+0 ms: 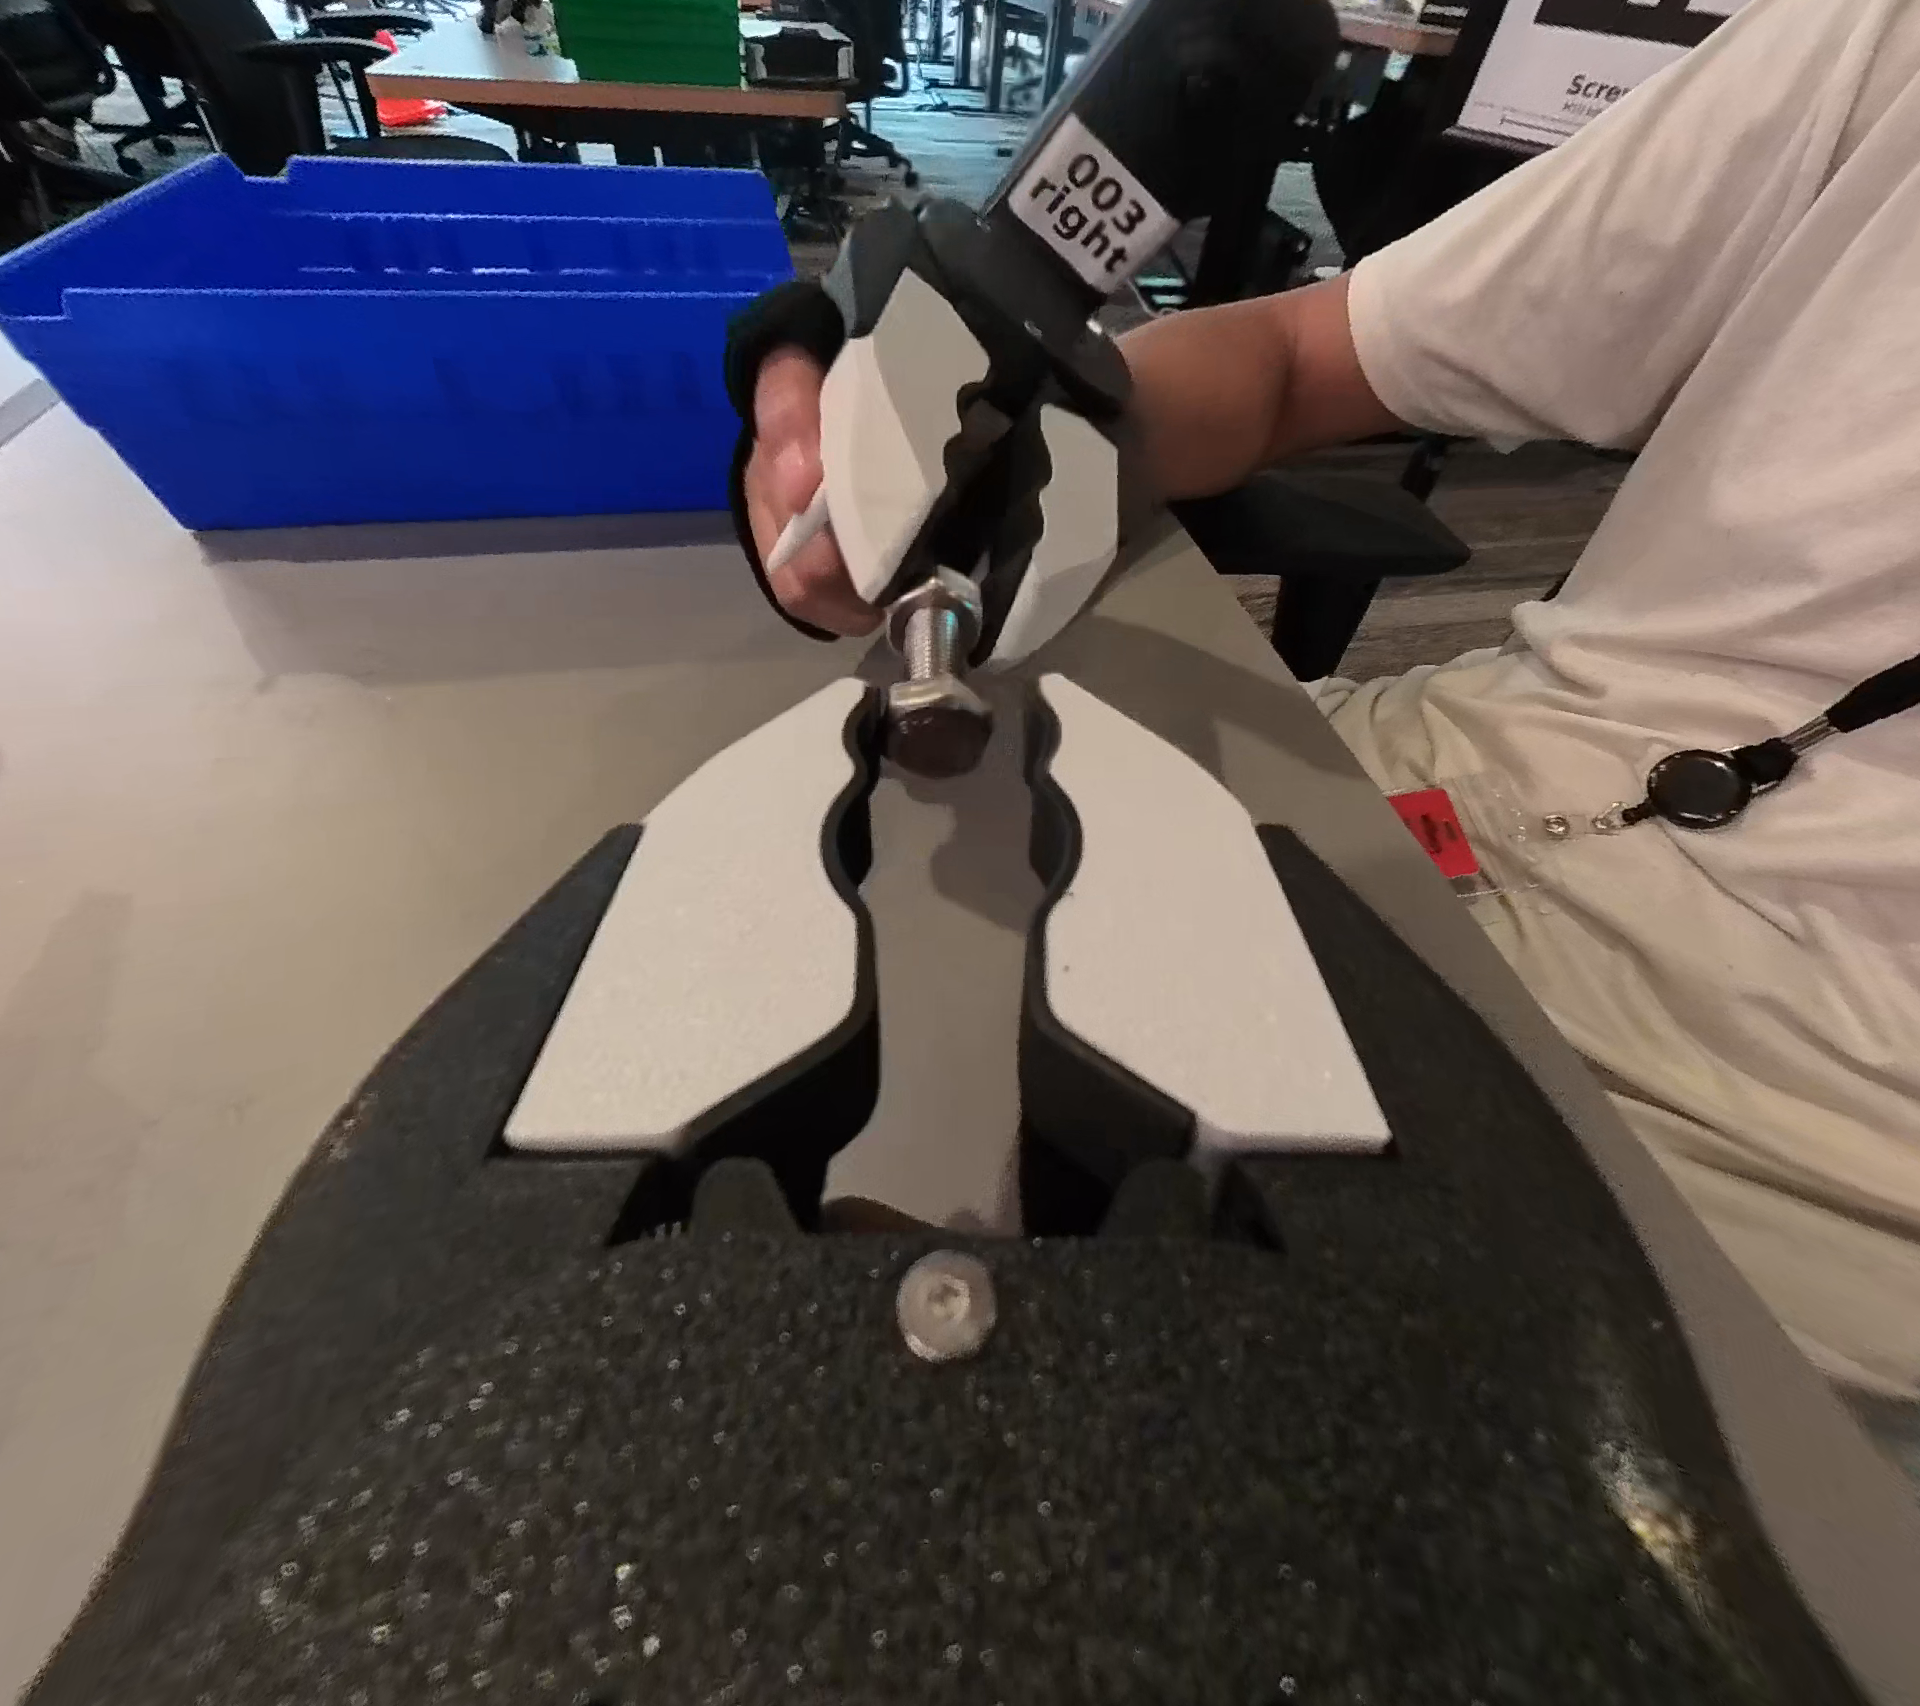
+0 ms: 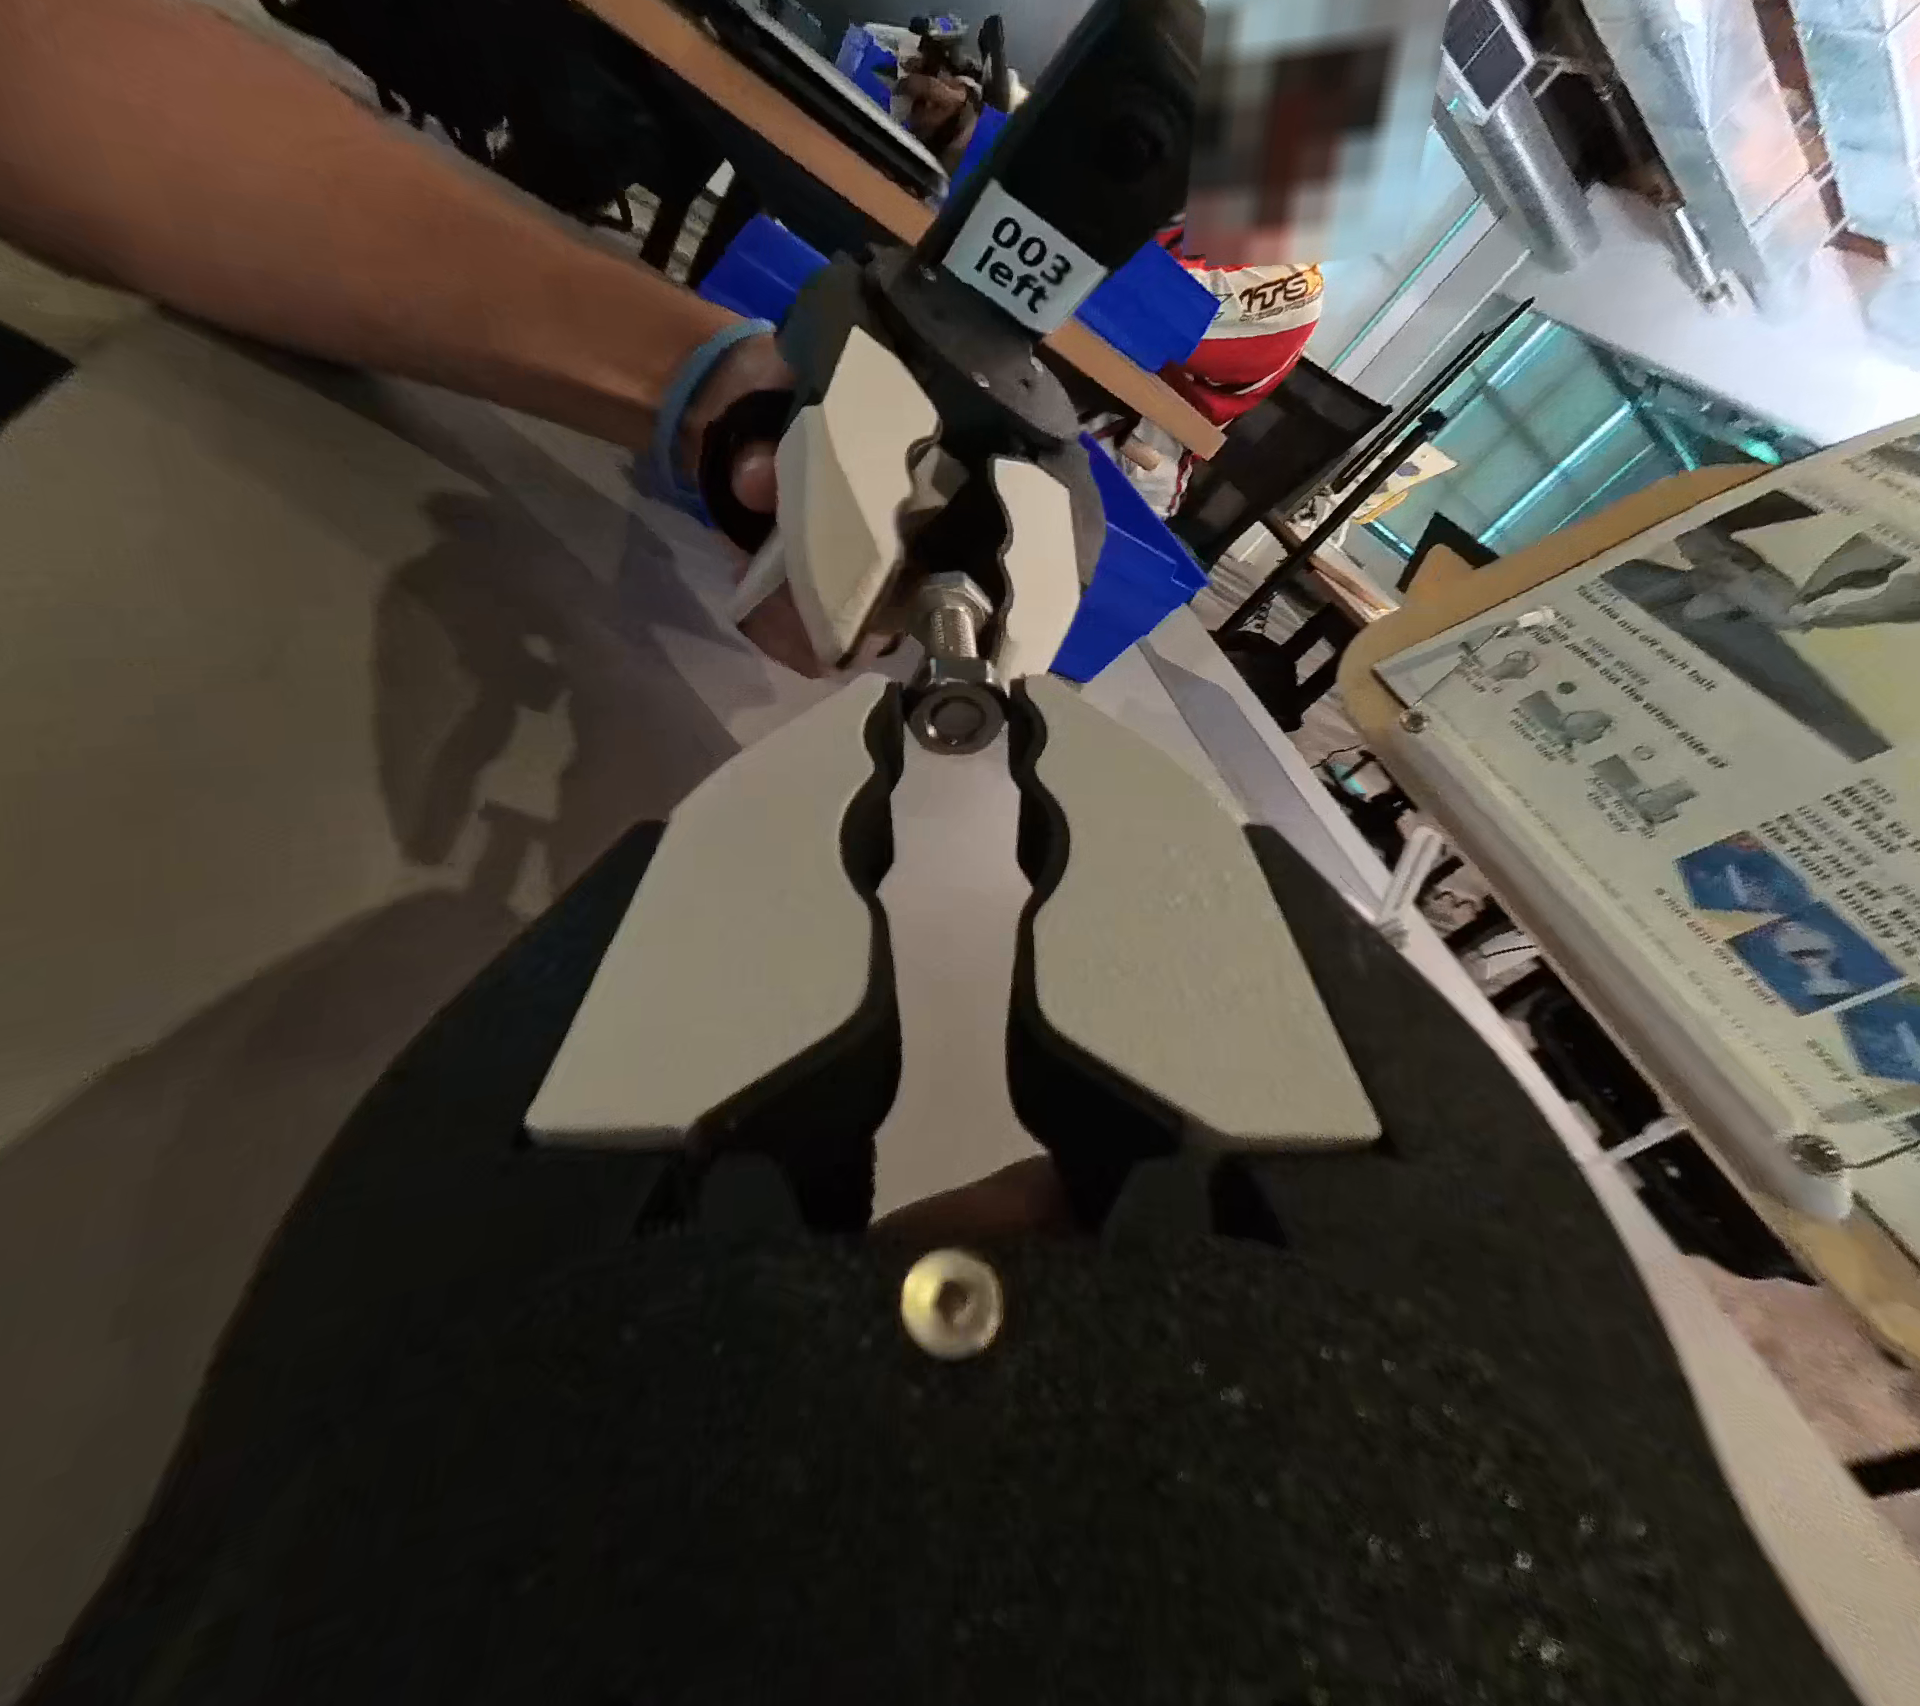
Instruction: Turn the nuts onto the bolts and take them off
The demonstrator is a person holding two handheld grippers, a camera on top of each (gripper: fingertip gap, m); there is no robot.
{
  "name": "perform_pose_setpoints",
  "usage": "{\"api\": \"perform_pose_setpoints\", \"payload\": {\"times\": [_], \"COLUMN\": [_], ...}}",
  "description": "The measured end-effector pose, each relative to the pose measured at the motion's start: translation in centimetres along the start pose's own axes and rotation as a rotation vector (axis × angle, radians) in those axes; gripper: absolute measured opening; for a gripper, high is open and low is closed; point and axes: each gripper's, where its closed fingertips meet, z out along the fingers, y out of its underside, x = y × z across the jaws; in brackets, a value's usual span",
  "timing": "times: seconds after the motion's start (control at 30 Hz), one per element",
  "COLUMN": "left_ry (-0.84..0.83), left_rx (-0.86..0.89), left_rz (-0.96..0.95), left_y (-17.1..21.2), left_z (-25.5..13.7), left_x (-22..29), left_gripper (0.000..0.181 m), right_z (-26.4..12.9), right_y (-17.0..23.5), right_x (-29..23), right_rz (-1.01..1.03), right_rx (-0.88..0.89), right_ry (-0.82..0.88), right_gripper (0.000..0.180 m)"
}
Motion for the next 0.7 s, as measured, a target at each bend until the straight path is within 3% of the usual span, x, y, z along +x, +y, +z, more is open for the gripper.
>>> {"api": "perform_pose_setpoints", "payload": {"times": [0.2,0.4,0.5,0.7], "left_ry": [-0.071,-0.114,-0.116,-0.132], "left_rx": [0.016,0.067,0.053,0.065], "left_rz": [0.04,0.086,0.108,0.143], "left_y": [-0.6,-1.7,-1.7,-2.5], "left_z": [-0.4,-1.2,-1.1,-1.7], "left_x": [-0.8,-1.2,-1.0,-0.9], "left_gripper": [0.034,0.016,0.016,0.016], "right_z": [-0.4,-0.5,-0.5,-0.1], "right_y": [0.2,-0.1,-0.6,-0.8], "right_x": [1.3,1.2,1.4,1.6], "right_rz": [0.126,0.269,0.345,0.725], "right_rx": [0.025,0.074,0.107,0.157], "right_ry": [-0.001,-0.062,-0.087,-0.215], "right_gripper": [0.019,0.019,0.019,0.019]}}
